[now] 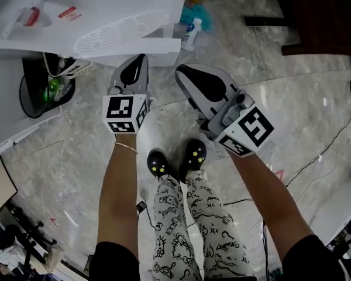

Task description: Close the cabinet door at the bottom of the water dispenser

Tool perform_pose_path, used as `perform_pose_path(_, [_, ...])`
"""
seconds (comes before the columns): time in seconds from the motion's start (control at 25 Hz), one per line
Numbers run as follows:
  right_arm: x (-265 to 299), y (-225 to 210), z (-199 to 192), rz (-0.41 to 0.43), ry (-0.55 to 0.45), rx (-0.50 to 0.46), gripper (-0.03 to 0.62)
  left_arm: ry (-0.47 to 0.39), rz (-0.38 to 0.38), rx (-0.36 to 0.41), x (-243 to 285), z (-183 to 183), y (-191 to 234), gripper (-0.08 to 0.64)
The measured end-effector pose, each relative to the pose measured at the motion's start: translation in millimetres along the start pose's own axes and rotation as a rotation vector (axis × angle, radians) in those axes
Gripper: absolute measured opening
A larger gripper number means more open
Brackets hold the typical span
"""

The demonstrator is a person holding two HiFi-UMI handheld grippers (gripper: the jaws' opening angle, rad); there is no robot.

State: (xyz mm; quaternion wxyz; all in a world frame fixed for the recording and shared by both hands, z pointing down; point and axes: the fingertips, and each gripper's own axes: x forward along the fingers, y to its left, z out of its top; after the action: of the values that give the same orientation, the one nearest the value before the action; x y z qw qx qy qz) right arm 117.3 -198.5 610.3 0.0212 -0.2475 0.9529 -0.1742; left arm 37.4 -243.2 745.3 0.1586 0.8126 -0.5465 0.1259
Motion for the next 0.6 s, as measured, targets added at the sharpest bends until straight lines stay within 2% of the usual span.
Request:
perform_pose_path(0.2, [-1,-15,4,0.025,0.015,-0.029,0.017,0.002,0.008,0.000,29,12,8,0.000])
perform_pose_path(0.32, [-2,-25,10,0.014,0.008,-0.018,0.017,0.027,0.007,0.026,43,14,9,0.000])
perform_pose_path(0.6, [-6,-38,14,0.006,0.011,-0.014,0.017,0.032,0.023,0.012,55,19,14,0.000])
